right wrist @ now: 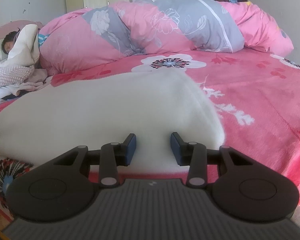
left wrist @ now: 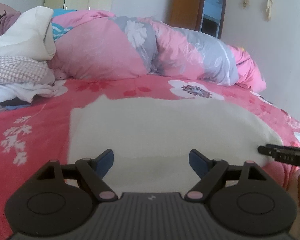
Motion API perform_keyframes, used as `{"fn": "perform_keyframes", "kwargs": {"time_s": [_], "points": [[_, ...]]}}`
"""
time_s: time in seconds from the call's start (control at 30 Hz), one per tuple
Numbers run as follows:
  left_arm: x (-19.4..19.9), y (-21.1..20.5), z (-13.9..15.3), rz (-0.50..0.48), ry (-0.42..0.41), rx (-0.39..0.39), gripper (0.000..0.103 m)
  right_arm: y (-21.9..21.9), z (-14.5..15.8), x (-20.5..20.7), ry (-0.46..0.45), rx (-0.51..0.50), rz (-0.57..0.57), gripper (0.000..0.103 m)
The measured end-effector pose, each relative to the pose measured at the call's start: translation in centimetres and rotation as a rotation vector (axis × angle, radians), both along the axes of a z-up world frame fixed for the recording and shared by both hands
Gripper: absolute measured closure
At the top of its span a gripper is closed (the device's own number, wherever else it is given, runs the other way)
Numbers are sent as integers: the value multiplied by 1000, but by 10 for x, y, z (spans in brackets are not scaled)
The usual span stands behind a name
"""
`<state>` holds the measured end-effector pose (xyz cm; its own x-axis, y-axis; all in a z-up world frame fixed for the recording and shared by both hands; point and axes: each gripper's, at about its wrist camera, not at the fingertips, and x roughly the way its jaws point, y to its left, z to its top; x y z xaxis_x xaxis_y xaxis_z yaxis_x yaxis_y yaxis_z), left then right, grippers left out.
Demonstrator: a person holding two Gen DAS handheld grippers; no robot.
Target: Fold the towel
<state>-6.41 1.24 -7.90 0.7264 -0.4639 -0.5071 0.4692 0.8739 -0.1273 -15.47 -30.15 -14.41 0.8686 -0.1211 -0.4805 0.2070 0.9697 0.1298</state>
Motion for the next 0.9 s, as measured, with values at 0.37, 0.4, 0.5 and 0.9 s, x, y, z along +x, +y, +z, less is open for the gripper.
{"fn": "perform_keyframes", "kwargs": {"time_s": [0.37,0.4,0.5,0.9], "points": [[13,-13,-28,-5,29,58,16,7,10,3,32,-31,2,65],[13,-13,-28,-5,29,56,16,8,15,4,29,-35,4,65],[12,-14,-28,-4,26,58,16,17,31,8,-12,-40,40,65],[14,-12,-26,-7,34,54,15,56,11,57,-45,-75,224,62]]}}
